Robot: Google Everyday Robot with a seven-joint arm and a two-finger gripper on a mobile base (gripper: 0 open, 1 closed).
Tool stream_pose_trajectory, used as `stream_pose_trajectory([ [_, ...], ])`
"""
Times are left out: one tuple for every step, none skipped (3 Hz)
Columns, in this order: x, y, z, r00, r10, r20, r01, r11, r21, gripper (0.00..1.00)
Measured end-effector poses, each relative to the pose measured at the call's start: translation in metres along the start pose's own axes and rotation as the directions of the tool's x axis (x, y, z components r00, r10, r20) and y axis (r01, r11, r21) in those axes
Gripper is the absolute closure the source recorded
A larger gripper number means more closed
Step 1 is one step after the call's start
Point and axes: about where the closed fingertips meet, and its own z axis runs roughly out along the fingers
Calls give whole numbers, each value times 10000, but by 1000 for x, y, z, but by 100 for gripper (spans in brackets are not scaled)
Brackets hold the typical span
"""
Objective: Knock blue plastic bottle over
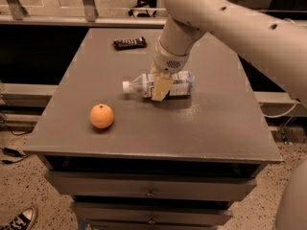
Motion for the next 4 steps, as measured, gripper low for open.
stream_pose_trajectory([
  [0,0,-1,10000,0,0,0,10000,0,30],
  [6,-8,-8,9982,539,249,-534,9984,-181,7],
  [24,-16,-19,9865,1444,770,-1408,9888,-499,0],
  [50,-20,-36,9619,2345,1406,-2258,9713,-751,0],
])
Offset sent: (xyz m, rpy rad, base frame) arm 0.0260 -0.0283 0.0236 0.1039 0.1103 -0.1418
